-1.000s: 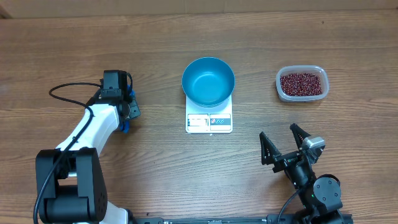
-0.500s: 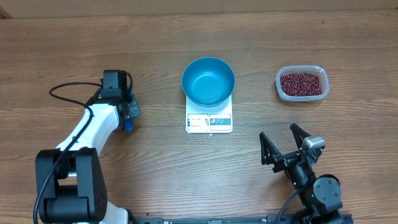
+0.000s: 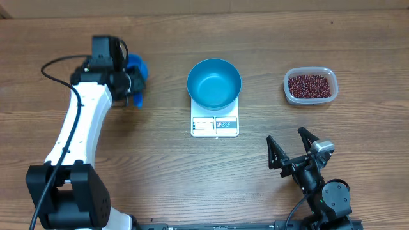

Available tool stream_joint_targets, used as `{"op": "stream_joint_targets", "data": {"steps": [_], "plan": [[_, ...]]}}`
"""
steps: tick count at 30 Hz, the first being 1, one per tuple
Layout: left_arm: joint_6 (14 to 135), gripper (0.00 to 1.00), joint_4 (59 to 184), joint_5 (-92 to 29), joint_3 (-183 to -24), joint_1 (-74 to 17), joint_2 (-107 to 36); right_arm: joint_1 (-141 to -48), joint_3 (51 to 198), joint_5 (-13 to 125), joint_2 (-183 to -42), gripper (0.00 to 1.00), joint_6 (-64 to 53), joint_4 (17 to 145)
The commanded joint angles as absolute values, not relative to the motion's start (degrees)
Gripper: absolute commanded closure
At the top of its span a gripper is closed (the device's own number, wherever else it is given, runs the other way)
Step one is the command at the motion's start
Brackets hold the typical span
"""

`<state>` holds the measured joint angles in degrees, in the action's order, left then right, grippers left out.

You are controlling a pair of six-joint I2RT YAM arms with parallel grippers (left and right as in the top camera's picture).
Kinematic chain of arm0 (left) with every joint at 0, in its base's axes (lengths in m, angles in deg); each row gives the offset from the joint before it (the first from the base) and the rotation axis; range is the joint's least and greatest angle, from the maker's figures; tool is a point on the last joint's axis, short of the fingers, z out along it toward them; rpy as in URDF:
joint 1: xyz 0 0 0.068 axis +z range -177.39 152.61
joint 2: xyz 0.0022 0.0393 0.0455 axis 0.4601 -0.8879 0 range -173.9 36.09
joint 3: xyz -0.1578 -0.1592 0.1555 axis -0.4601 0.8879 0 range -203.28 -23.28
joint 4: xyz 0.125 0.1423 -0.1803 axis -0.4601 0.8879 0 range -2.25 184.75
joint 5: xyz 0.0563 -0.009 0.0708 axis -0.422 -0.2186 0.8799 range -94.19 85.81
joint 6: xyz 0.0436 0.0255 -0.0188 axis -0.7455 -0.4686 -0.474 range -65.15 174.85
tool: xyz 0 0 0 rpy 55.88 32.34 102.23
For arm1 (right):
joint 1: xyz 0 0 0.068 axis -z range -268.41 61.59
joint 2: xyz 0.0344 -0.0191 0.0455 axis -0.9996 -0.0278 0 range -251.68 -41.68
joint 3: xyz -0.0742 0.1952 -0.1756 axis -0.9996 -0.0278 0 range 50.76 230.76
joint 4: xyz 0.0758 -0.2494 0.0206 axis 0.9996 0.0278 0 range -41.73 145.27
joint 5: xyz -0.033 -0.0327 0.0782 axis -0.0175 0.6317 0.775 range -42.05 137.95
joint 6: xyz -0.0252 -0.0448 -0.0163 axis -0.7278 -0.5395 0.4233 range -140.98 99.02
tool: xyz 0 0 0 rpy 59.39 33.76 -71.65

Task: Scoop item into bowl and weigh 150g on scale
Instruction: 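Lift the blue scoop over the bowl and bring the right gripper toward it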

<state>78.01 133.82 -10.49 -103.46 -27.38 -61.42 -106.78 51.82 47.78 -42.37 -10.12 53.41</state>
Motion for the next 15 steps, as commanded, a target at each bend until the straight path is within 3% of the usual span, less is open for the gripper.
{"op": "stream_joint_targets", "data": {"steps": [1,6,12,15], "plan": [[82.9,0.96,136.9,-15.8,-109.5,-30.9,-60.4,-106.5,51.2,48.1,-41.8,0.0,-10.4,53.1],[88.1,0.96,137.3,-14.5,-114.0,-39.7,-60.3,-106.7,51.2,48.4,-41.8,0.0,-4.9,53.0],[103.9,0.96,137.6,-10.4,-115.6,-47.6,-60.4,-106.7,51.2,57.2,-41.8,0.0,32.5,52.2],[111.5,0.96,138.0,-10.4,-115.6,-49.5,-60.4,-106.7,51.2,57.3,-41.8,0.0,36.4,51.8]]}}
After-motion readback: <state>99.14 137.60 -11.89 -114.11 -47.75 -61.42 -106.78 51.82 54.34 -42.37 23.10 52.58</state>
